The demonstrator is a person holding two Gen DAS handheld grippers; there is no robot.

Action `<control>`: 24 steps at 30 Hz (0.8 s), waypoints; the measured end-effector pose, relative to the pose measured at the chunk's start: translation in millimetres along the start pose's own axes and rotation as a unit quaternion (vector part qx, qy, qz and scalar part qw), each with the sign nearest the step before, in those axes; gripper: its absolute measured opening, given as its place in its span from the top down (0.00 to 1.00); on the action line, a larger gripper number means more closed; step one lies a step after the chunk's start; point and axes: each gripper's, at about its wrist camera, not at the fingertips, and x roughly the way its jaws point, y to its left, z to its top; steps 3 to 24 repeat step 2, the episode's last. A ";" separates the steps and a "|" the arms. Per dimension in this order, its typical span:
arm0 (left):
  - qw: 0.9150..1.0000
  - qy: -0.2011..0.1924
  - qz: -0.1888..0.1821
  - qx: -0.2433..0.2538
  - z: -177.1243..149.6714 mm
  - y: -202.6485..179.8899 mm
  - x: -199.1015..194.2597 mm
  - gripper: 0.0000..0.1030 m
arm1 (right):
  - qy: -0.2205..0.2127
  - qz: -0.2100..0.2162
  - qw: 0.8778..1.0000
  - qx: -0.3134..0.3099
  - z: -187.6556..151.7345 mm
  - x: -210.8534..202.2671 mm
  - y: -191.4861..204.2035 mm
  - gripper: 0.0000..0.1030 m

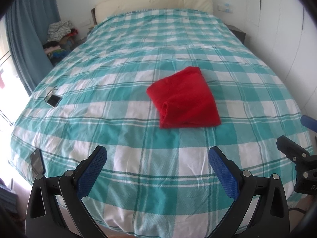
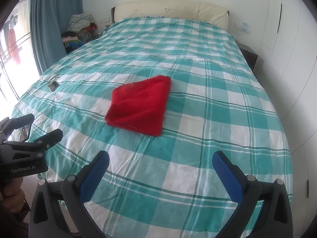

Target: Fold small clothes

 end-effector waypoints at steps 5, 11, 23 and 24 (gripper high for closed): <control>1.000 0.000 0.003 0.001 0.2 -1.2 -0.4 0.00 | -0.001 0.000 1.000 0.002 0.3 -0.4 -0.9 0.01; 1.000 0.000 0.003 0.001 0.2 -1.2 -0.4 0.00 | -0.001 0.000 1.000 0.002 0.3 -0.4 -0.9 0.01; 1.000 0.000 0.003 0.001 0.2 -1.2 -0.4 0.00 | -0.001 0.000 1.000 0.002 0.3 -0.4 -0.9 0.01; 1.000 0.000 0.003 0.001 0.2 -1.2 -0.4 0.00 | -0.001 0.000 1.000 0.002 0.3 -0.4 -0.9 0.01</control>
